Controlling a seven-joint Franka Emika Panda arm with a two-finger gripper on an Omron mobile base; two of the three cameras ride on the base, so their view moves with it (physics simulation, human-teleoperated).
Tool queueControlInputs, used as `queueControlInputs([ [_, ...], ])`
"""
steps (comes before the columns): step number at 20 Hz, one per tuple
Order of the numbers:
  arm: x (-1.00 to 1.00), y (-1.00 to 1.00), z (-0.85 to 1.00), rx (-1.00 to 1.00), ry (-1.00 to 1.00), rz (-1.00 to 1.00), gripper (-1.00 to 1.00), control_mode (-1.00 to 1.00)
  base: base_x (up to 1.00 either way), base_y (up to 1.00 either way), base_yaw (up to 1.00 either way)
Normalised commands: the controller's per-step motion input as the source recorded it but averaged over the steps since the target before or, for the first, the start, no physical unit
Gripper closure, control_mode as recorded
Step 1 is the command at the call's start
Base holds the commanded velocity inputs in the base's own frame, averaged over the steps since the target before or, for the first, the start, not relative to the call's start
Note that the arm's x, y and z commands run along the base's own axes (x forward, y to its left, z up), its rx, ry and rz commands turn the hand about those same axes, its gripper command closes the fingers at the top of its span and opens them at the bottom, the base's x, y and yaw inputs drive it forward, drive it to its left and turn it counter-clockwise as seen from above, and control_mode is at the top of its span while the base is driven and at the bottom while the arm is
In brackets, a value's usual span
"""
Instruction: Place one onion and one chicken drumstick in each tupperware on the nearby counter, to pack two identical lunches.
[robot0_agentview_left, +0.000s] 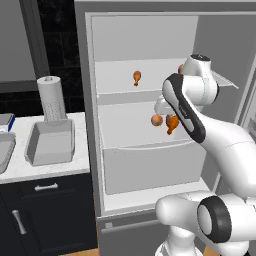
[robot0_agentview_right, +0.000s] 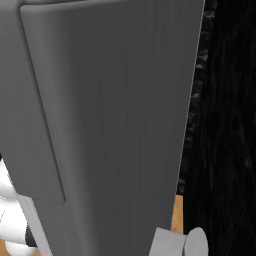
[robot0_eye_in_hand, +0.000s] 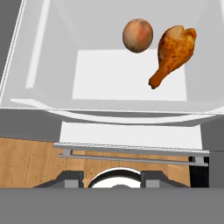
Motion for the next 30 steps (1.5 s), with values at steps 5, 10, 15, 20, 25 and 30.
queueControlInputs([
  [5, -0.03, -0.08, -0.24, -0.05, -0.02, 0.01, -1.00, -1.00, 0.00, 0.00, 0.00],
  [10, -0.03, -0.24, -0.52, -0.04, 0.00, 0.02, -1.00, -1.00, 0.00, 0.00, 0.00],
  [15, 0.14, -0.40, -0.34, 0.01, -0.01, -0.04, -1.00, -1.00, 0.00, 0.00, 0.00],
  [20, 0.57, -0.04, -0.05, 0.00, 0.00, -0.02, -1.00, -1.00, 0.00, 0.00, 0.00],
  [25, 0.46, -0.04, -0.35, -0.01, 0.00, -0.01, -1.00, -1.00, 0.00, 0.00, 0.00],
  [30, 0.31, -0.22, -0.45, 0.00, 0.00, -0.03, -1.00, -1.00, 0.00, 0.00, 0.00],
])
